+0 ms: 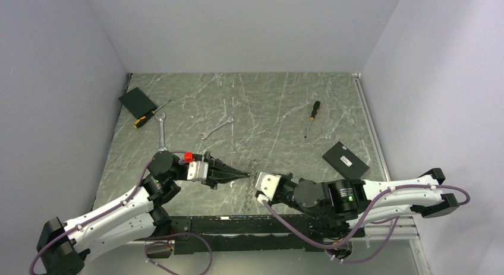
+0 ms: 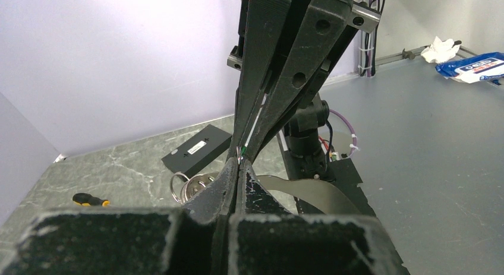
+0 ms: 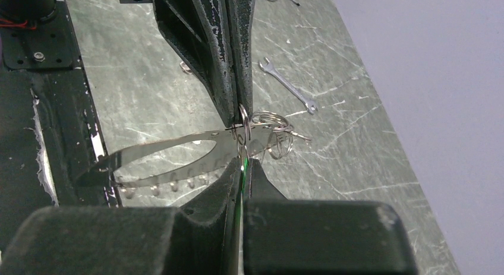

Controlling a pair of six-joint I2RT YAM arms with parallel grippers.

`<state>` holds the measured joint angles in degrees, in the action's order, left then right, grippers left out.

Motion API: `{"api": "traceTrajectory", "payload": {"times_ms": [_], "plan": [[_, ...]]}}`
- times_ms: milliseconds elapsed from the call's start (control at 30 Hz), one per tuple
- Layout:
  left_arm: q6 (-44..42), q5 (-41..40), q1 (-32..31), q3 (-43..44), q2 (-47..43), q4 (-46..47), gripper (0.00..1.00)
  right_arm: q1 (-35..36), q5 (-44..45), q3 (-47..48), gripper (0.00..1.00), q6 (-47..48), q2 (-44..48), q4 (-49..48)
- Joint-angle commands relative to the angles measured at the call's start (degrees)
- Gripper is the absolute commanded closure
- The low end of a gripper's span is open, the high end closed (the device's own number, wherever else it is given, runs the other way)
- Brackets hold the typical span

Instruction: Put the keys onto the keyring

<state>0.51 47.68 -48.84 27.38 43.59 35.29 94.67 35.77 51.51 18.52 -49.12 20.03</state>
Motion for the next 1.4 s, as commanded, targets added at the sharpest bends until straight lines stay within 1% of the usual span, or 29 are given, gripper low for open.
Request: {"api": "traceTrajectory", "payload": {"times_ms": [0,33,200,467,1000,1133,1367], "plan": [[0.19,-1.35,-0.05,0.19,-0.74,1.77,1.0,0.69,1.18,2.97,1.0,0.8,-0.14,-2.1],[-1.59,-1.43,-0.1,0.16,-0.82,1.45,1.0,0.73,1.27,3.03,1.0,0.89,-0.1,-2.1],[-2.91,-3.09,-0.06,0.12,-1.29,-0.25,1.0,0.86,2.3,2.94,1.0,0.94,0.06,-2.1],[-3.5,-5.03,-0.11,0.18,-1.5,-1.49,1.0,1.23,3.38,3.03,1.0,0.9,-0.26,-1.5],[-3.76,-5.68,-0.06,0.23,-0.74,-2.46,1.0,1.48,3.43,3.86,1.0,1.47,-1.22,-1.74],[-4.52,-3.95,-0.05,1.03,-0.01,-4.44,1.0,1.61,3.34,4.17,1.0,1.68,-1.41,-1.75],[-2.88,-0.14,-0.05,1.45,1.44,-4.34,1.0,1.64,2.96,4.75,1.0,2.28,-1.51,-1.45]]}}
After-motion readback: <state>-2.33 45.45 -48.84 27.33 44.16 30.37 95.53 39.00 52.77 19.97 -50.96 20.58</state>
